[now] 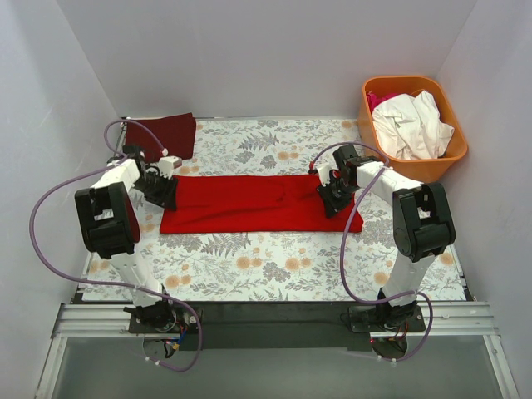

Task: Fold and stack the t-shirts
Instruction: Fold the tshirt

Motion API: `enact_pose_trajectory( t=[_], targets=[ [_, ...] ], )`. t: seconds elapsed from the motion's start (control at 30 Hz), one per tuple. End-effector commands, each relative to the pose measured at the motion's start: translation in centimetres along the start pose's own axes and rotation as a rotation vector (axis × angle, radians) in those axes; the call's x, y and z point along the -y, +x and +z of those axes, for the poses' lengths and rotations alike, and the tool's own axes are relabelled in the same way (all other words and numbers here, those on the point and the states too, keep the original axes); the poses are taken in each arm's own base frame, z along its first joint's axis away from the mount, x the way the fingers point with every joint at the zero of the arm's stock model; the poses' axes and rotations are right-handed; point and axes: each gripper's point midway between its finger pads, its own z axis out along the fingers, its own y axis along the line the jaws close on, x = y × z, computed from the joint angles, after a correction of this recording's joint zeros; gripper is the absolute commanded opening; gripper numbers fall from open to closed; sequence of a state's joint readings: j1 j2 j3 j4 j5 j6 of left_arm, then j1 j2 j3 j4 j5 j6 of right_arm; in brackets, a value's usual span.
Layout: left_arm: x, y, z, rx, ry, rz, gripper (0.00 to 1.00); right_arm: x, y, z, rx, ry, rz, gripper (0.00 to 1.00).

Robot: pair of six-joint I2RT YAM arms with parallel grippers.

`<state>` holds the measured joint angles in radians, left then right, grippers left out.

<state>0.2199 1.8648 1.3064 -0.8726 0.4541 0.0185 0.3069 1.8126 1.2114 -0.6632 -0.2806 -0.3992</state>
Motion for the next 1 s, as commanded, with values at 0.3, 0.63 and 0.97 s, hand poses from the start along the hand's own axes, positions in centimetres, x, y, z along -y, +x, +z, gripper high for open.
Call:
enact_pose_trajectory(
  t=[0.3, 0.63, 0.97],
  targets=[
    [-3.5, -0.5, 0.3, -0.006, -0.091, 0.097, 0.4, 0.6, -0.2, -0.5, -0.007, 0.023, -0.017, 0.27],
    [-3.0, 0.4, 0.7, -0.015, -0.07, 0.108, 0.36, 0.8, -0.4, -0.7, -0.008, 0.031, -0.018, 0.27],
    [-1.3, -0.3, -1.1, 0.004, 0.0, 0.117, 0.06, 0.9, -0.6, -0.5, -0.011, 0.026, -0.015, 0.26]
  ],
)
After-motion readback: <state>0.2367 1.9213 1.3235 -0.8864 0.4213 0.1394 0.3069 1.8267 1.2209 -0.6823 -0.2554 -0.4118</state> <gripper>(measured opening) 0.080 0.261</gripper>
